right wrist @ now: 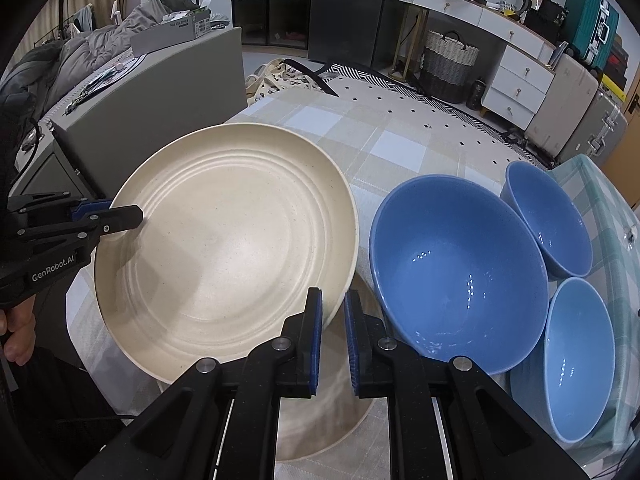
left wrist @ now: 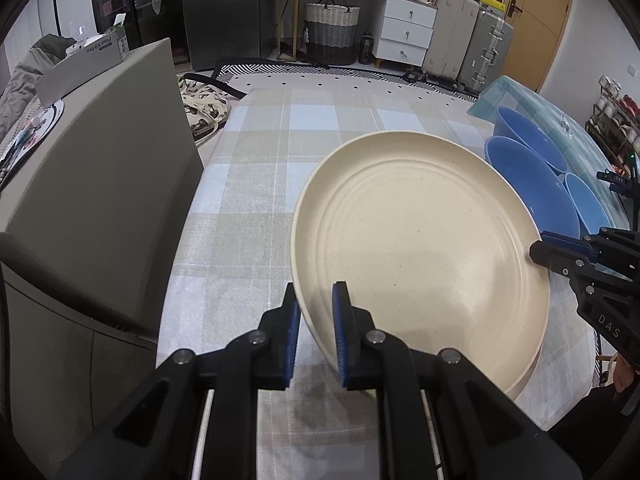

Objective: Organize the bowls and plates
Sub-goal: 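Carry the held smaller plate with both grippers toward the stacked large plates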

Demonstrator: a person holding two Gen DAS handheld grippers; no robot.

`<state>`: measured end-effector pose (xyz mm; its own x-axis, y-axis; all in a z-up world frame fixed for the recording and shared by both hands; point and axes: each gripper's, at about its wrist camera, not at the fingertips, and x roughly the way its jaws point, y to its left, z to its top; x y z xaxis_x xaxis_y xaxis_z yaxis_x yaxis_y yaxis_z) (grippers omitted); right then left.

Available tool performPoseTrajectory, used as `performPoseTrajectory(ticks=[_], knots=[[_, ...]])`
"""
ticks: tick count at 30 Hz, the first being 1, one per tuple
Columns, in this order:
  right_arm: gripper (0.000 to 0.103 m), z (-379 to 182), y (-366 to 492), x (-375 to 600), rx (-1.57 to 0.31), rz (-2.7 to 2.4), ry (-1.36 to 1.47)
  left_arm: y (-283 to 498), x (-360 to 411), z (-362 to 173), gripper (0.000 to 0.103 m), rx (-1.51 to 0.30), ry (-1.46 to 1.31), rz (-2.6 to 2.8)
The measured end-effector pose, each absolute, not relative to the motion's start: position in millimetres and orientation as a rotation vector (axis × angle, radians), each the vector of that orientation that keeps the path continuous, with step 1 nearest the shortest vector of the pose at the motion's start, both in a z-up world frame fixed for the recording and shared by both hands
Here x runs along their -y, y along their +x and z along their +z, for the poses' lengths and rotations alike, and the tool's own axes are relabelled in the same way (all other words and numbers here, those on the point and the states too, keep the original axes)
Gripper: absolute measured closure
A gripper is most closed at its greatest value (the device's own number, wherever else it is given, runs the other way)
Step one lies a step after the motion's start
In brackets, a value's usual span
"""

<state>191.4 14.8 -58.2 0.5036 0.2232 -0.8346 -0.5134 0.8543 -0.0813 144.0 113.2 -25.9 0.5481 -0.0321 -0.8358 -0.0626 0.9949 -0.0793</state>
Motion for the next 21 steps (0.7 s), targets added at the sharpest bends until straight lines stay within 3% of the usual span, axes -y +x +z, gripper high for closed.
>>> performPoseTrajectory(ticks=[21], knots=[[0.090, -73.3, 167.9, 8.3, -0.940, 0.453, -0.331, 140.7, -90.2, -42.1, 0.086, -1.037, -0.034, -0.011]])
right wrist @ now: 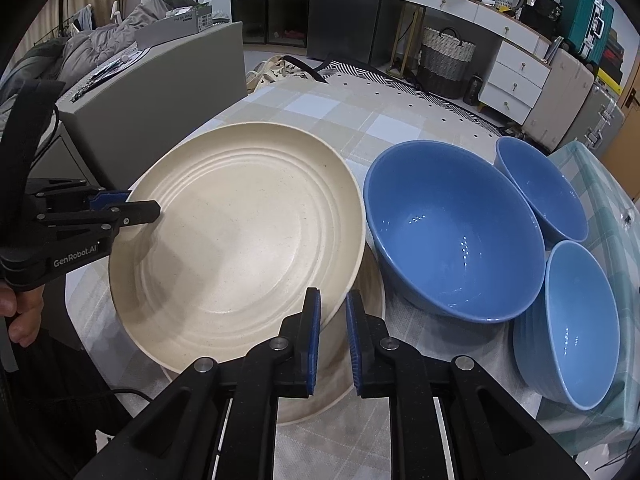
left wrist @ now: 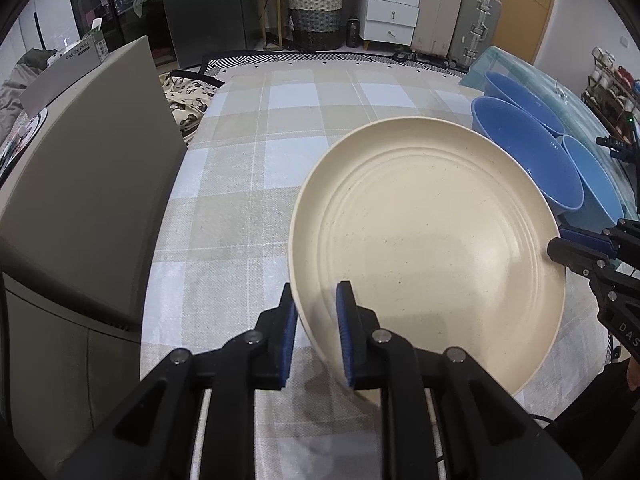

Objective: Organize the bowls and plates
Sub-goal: 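Carry the held smaller plate with both grippers toward the stacked large plates, then lower the smaller plate onto the plate stack and open both grippers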

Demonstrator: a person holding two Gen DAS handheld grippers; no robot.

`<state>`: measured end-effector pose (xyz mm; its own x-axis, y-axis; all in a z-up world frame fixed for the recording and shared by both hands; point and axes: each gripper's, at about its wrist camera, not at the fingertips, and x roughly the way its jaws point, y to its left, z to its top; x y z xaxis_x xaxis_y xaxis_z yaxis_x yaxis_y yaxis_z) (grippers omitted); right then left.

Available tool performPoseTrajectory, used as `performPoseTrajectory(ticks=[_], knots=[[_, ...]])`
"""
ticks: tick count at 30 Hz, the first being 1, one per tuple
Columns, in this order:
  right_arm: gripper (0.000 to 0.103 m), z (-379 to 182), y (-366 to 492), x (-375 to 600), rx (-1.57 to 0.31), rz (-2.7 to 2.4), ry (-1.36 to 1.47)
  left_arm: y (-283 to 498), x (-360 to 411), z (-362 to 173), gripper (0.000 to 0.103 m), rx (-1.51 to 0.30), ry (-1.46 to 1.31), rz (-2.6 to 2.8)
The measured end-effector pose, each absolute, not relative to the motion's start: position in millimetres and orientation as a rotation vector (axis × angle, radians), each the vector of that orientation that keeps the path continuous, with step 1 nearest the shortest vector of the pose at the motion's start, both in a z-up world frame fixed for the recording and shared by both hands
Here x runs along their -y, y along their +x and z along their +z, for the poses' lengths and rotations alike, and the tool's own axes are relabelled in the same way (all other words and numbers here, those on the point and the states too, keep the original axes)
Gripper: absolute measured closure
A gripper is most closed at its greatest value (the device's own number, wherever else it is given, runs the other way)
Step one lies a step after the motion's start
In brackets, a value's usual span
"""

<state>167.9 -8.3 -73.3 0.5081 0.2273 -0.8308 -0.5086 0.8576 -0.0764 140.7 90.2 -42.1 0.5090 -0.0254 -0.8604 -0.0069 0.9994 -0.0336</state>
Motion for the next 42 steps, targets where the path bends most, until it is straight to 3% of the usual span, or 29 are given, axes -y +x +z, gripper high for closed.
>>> performPoseTrajectory(ticks=[24, 36, 39, 42], knots=[[0.089, -92.0, 148.6, 13.1, -0.967, 0.540, -0.296, 144.9, -64.1, -60.0, 0.084, -1.088, 0.064, -0.066], [0.089, -100.7, 151.9, 7.6, -0.966, 0.492, -0.357, 143.2, -41.7, -74.4, 0.079, -1.121, 0.153, -0.067], [0.088, -103.2, 156.3, 11.9, -0.981, 0.484, -0.347, 144.5, -41.4, -72.9, 0.061, -1.132, 0.157, -0.060], [0.074, -102.7, 157.9, 13.4, -0.978, 0.484, -0.338, 142.8, -45.3, -64.7, 0.055, -1.123, 0.122, -0.060]])
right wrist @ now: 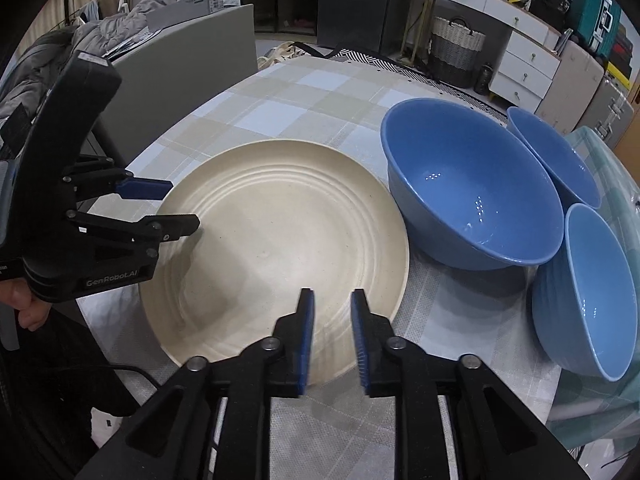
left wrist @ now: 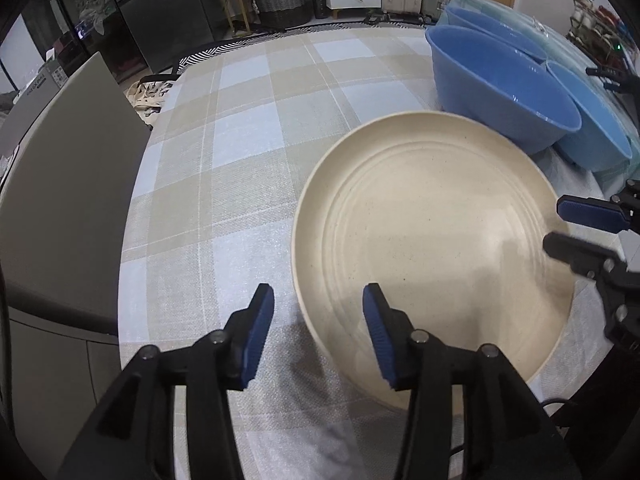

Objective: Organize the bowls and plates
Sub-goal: 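Lower the smaller plate onto the plate stack and open both grippers, then withdraw both grippers and move them toward the large dark blue bowl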

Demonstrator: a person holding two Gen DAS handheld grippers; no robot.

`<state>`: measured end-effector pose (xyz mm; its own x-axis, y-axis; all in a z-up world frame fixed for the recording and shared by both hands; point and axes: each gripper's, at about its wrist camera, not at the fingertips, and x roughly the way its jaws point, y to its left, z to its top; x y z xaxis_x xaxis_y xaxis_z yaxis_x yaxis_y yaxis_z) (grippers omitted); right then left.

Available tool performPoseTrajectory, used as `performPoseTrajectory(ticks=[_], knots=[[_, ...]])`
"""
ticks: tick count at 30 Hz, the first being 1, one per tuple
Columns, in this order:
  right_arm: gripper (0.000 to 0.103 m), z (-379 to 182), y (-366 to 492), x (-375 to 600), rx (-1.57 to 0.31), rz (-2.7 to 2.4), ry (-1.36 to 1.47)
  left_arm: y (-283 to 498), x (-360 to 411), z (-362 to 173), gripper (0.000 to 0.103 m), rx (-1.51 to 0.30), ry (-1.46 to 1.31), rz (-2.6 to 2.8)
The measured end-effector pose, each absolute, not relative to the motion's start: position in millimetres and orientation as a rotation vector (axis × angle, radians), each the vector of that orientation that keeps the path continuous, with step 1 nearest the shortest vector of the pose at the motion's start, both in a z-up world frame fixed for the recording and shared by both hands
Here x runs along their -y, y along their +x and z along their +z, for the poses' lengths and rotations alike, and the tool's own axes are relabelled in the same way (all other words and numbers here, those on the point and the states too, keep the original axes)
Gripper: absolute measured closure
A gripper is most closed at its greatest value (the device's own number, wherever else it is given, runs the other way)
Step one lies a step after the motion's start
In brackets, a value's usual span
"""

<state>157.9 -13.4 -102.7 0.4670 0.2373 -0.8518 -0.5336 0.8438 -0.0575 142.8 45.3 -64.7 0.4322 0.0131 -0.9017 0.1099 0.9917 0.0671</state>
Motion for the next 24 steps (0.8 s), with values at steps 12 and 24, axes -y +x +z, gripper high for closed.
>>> performPoseTrajectory(ticks=[12, 24], knots=[[0.012, -77.3, 154.9, 34.0, -0.889, 0.487, -0.255, 143.3, -44.1, -33.4, 0.015, -1.043, 0.034, -0.082], [0.001, -50.2, 158.5, 73.1, -0.814, 0.425, -0.166, 156.1, -24.1, -7.8, 0.000, -0.980, -0.026, -0.131]])
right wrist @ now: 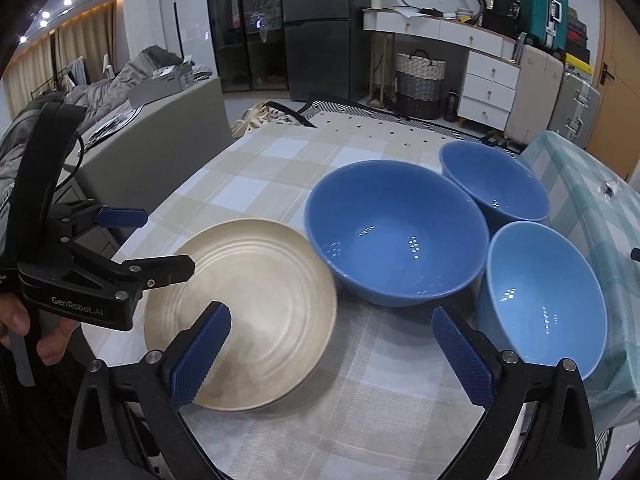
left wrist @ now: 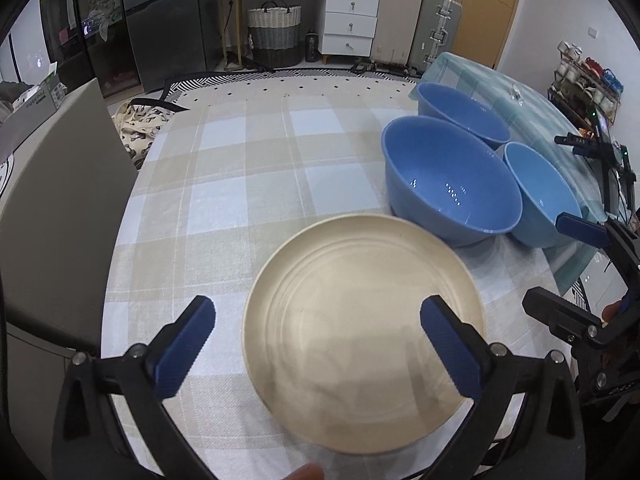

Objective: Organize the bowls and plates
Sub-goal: 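Withdraw both grippers and move them toward the large dark blue bowl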

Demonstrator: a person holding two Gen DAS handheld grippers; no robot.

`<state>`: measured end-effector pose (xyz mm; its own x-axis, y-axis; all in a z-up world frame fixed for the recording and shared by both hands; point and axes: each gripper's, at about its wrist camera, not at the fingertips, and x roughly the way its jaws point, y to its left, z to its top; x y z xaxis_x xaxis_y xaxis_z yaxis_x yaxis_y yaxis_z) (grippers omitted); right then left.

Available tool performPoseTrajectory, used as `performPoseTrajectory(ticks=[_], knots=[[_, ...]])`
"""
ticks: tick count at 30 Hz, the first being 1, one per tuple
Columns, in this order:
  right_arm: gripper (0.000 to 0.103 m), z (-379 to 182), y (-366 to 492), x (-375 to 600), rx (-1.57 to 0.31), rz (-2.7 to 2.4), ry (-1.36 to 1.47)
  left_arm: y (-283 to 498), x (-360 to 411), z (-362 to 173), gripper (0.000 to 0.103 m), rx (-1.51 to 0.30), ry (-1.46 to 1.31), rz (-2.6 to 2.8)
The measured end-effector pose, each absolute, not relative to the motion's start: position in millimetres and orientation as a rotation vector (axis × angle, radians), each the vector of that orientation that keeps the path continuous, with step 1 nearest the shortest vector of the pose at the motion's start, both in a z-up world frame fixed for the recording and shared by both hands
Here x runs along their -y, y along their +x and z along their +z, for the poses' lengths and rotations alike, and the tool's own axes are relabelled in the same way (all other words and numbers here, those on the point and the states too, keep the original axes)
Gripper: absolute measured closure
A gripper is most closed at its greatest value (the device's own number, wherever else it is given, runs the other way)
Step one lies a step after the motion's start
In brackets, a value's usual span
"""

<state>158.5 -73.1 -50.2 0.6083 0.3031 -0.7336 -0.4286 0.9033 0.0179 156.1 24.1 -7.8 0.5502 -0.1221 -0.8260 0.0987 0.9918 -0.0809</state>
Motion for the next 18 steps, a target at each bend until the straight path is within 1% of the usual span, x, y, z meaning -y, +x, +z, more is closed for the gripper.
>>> performPoseTrajectory(ticks=[9, 18], knots=[[0.001, -32.8, 169.7, 110.2, -0.781, 0.347, -0.092, 176.1, 1.5, 14.0, 0.000, -0.939, -0.046, -0.143], [0.001, -3.6, 174.6, 139.4, -0.732, 0.282, -0.065, 194.6, 34.4, 37.9, 0.000, -0.887, -0.045, -0.186]])
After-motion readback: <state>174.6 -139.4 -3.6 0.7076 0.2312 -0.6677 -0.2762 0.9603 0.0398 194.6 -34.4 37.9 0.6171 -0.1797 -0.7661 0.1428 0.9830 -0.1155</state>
